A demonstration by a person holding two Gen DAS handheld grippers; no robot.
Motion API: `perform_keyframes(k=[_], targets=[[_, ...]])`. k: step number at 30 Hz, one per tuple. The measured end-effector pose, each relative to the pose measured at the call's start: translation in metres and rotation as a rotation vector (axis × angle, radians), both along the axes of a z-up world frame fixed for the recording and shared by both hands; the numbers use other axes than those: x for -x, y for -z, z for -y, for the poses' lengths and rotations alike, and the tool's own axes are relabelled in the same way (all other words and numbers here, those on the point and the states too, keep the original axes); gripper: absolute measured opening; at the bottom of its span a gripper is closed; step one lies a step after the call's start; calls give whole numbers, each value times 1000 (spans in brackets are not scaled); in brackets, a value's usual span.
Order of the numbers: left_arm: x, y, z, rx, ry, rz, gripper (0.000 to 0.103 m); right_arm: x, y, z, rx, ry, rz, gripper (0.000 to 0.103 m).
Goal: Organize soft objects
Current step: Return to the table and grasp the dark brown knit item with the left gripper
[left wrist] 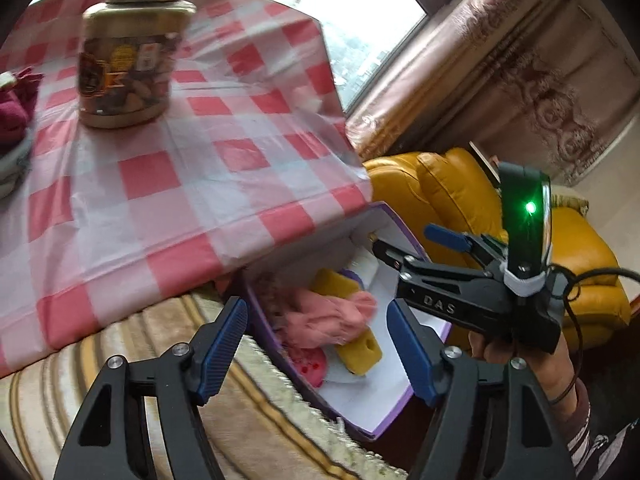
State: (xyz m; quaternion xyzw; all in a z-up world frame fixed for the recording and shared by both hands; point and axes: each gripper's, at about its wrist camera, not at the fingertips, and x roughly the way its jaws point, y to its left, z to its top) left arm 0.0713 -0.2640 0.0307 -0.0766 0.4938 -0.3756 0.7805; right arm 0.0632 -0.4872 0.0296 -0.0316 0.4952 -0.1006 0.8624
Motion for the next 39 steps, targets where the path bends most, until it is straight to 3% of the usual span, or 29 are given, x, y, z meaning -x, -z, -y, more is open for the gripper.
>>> perform_keyframes(k=[7, 12, 27, 31, 36, 39], targets=[[-16, -5, -46, -19, -120, 39, 73, -11, -7, -34, -58, -58, 16, 85], [-32, -7, -104, -26, -250, 49, 73, -27, -14, -79, -103, -176, 19, 88], [-100, -7, -346, -53, -844, 62, 73, -118, -50, -257, -256, -527, 75, 96], [-141, 3, -387, -105, -928, 60, 73, -153, -56, -314, -311, -633, 76, 96], [-197, 30, -411, -204, -958, 20, 73, -198, -36, -367, -332, -661, 17, 96], [-218, 39, -410, -318, -970, 32, 73, -218, -20, -389, -298, -655, -1, 96]])
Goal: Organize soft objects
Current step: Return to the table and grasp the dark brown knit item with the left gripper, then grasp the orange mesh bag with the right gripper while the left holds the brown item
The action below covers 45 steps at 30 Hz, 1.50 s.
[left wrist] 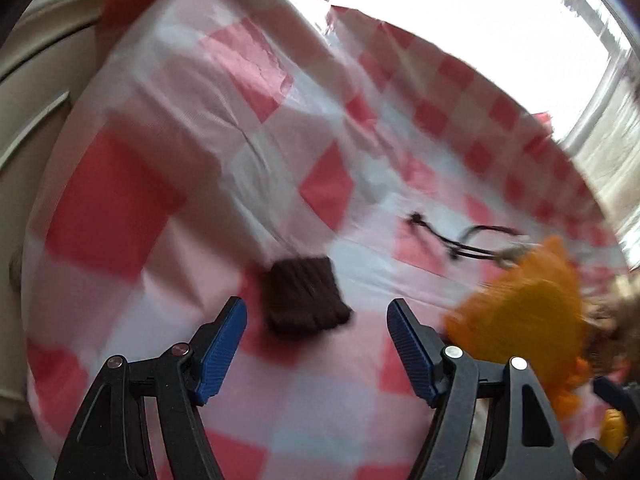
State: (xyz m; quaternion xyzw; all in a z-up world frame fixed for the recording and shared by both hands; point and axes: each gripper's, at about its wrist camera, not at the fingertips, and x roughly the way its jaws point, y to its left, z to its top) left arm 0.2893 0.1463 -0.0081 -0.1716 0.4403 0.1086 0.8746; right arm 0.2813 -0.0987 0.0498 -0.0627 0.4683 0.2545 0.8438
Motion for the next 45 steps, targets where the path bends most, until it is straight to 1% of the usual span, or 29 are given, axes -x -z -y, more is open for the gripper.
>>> perform_keyframes(k=[2, 3, 4, 5, 6, 8, 9, 10, 11, 12, 13, 14, 15, 16, 19, 22, 28, 31, 35, 40, 45], targets=[[-13, 10, 3, -45, 13, -38, 73, -10, 9, -5, 20, 17, -10, 96], [-17, 14, 5, -57, 20, -47, 68, -13, 12, -8, 8, 17, -16, 96], [-20, 18, 6, -72, 25, -55, 54, -15, 11, -9, -1, 15, -17, 96], [-23, 22, 7, -78, 30, -64, 46, -17, 11, -11, -5, 12, -7, 96], [-23, 25, 7, -73, 33, -67, 41, -17, 11, -14, 0, 14, 1, 96], [-19, 23, 8, -74, 32, -49, 38, -22, 15, -20, 14, 20, 1, 95], [-16, 22, 9, -67, 39, -42, 35, -24, 18, -21, 16, 27, -6, 92], [-13, 20, 9, -57, 43, -35, 32, -25, 20, -22, 16, 33, -10, 82], [-11, 19, 9, -42, 45, -27, 31, -27, 23, -23, 22, 39, -12, 66], [-8, 16, 9, -26, 44, -20, 31, -28, 26, -24, 24, 43, -14, 56], [-3, 14, 9, 2, 47, -7, 31, -29, 28, -25, 16, 42, -21, 39], [0, 10, 10, 31, 58, 8, 31, -31, 32, -25, 4, 43, -40, 31], [1, 8, 13, 45, 71, 19, 31, -32, 35, -25, -4, 43, -49, 27], [3, 5, 17, 53, 92, 27, 31, -32, 37, -25, -10, 43, -49, 20], [7, -2, 31, 62, 132, 49, 31, -22, 31, -20, -33, 32, -23, 17], [22, -9, 37, 66, 137, 77, 31, -10, 20, -10, -58, 14, 2, 16], [53, -14, 46, 114, 134, 103, 31, 14, 5, 16, -103, 22, 16, 14], [70, -21, 52, 117, 140, 124, 31, 32, -5, 36, -119, 37, 27, 14], [92, -25, 68, 145, 166, 140, 31, 58, -11, 66, -129, 55, 23, 14], [124, -30, 101, 179, 237, 149, 31, 96, -10, 114, -128, 103, 5, 14], [154, -32, 145, 226, 325, 134, 31, 132, -6, 165, -128, 177, -19, 14]])
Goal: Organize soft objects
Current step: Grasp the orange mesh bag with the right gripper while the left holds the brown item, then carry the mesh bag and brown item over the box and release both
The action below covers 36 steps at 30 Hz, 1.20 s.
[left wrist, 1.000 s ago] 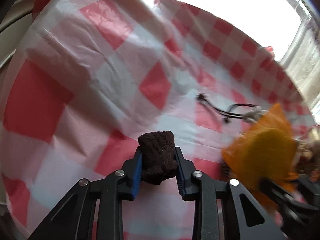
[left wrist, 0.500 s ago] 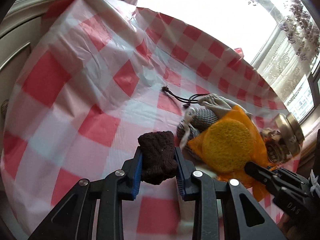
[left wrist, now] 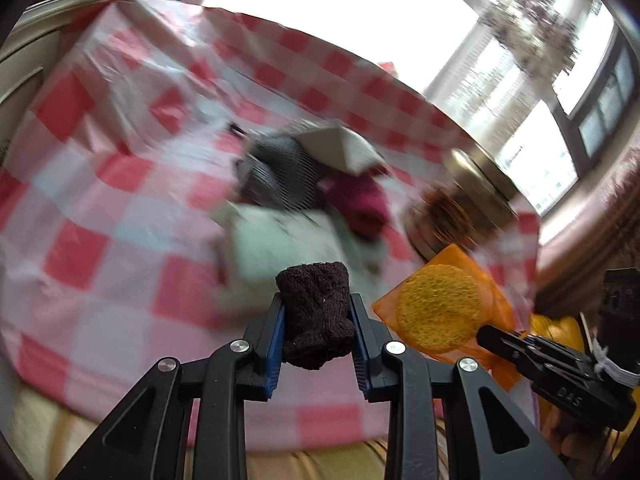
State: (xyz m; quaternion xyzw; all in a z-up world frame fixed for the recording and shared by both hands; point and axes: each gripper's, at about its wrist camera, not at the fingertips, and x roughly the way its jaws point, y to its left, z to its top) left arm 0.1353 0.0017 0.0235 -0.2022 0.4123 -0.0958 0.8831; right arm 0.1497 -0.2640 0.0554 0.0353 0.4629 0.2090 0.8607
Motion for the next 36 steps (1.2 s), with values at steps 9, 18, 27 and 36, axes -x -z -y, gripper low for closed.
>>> perform_keyframes(k=[9, 18, 27, 36], targets=[[33, -5, 90, 36, 210, -26, 31, 57, 9, 104, 12, 180, -65, 14], [58, -7, 180, 23, 422, -49, 31, 105, 23, 185, 60, 351, -128, 14], [81, -7, 257, 25, 626, -76, 32, 143, 44, 240, 151, 460, -221, 14], [90, 2, 289, 32, 749, -143, 72, 145, 67, 246, 210, 487, -310, 64]])
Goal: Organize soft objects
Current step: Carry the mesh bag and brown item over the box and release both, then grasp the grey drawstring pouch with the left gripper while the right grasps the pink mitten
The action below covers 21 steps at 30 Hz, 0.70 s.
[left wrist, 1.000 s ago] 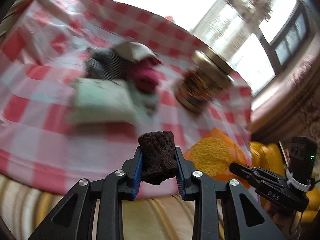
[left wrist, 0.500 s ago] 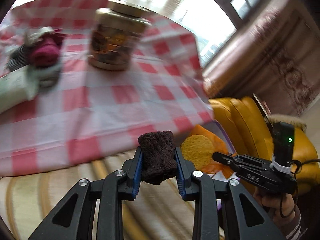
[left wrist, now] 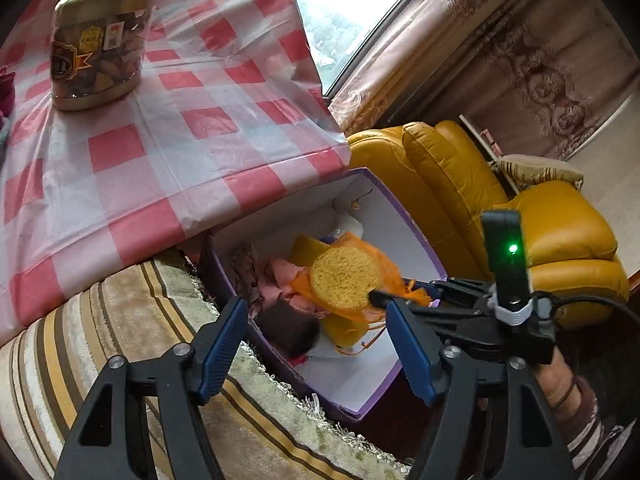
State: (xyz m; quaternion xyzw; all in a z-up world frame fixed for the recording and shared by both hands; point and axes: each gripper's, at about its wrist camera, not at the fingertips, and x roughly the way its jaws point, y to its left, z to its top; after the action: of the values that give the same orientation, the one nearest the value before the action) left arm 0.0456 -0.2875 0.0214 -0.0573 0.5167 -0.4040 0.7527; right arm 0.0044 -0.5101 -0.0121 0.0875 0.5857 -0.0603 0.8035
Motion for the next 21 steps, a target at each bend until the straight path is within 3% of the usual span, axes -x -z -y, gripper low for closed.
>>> perform_keyframes(k=[6, 10, 21], targets=[[-25, -12, -44, 24, -126, 18, 72, -23, -16, -27, -19, -65, 46, 65], [-52, -26, -97, 38, -254, 51, 72, -48, -30, -55, -50, -128, 101, 67], [-151, -60, -234, -22, -611, 173, 76, -142, -68, -189, -142, -356, 263, 78]])
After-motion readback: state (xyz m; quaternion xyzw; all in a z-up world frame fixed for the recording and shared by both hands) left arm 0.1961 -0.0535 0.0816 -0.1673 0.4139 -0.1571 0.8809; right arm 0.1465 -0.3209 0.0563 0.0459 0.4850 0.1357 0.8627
